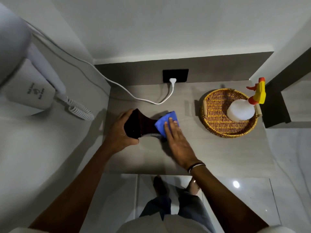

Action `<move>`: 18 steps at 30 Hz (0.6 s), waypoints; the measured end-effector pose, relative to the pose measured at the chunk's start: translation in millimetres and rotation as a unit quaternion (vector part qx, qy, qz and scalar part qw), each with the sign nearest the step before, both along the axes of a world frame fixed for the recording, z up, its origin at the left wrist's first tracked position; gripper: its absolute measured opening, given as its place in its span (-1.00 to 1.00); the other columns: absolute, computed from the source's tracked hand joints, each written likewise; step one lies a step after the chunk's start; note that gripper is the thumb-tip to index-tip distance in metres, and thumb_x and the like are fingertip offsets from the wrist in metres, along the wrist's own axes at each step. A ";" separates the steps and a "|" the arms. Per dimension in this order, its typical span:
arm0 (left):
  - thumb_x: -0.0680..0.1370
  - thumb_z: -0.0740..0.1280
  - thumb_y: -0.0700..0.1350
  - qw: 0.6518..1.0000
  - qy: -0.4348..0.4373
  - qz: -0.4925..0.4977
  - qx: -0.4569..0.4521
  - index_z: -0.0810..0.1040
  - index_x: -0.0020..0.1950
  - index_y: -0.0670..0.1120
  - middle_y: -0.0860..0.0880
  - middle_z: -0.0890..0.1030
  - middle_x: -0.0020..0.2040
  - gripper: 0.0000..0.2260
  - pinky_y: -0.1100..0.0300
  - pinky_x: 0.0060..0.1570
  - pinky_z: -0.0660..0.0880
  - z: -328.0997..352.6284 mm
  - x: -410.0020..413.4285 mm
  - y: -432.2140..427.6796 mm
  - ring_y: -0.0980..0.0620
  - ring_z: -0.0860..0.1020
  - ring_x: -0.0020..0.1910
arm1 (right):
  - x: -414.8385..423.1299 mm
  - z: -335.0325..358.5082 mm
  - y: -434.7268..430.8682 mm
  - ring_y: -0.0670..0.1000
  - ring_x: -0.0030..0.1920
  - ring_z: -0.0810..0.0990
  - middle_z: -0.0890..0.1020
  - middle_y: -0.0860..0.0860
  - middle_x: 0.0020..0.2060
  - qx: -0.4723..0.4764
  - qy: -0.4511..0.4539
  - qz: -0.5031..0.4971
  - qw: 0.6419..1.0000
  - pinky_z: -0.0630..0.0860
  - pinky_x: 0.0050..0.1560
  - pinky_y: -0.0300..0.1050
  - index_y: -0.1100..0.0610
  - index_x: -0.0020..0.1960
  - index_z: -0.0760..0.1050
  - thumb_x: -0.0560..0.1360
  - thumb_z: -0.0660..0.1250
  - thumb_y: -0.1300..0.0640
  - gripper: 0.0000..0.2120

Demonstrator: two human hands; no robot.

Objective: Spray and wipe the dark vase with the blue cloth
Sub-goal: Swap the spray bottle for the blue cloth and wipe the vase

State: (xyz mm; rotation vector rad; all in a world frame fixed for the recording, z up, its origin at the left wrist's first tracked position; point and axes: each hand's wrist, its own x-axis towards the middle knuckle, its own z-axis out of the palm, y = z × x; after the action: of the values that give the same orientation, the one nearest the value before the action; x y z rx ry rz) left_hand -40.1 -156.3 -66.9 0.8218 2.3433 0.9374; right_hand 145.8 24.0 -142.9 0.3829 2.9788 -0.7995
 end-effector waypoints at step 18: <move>0.13 0.59 -0.09 0.997 0.028 -0.018 0.067 0.32 0.63 -0.02 0.08 0.37 0.42 0.06 0.49 0.27 0.37 -25.0 -7.6 -8.8 0.14 0.42 0.38 | -14.4 23.9 -20.4 0.16 0.72 -0.25 -0.28 0.11 0.70 -0.140 -0.022 -0.105 0.984 0.04 0.71 0.21 0.15 0.71 -0.21 0.54 0.24 0.49 -0.08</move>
State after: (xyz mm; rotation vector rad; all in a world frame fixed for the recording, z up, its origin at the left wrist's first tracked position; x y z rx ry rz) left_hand -47.7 -165.1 -91.9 0.9510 2.3254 1.0799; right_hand 131.4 3.6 -118.9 0.6948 2.7598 -1.1940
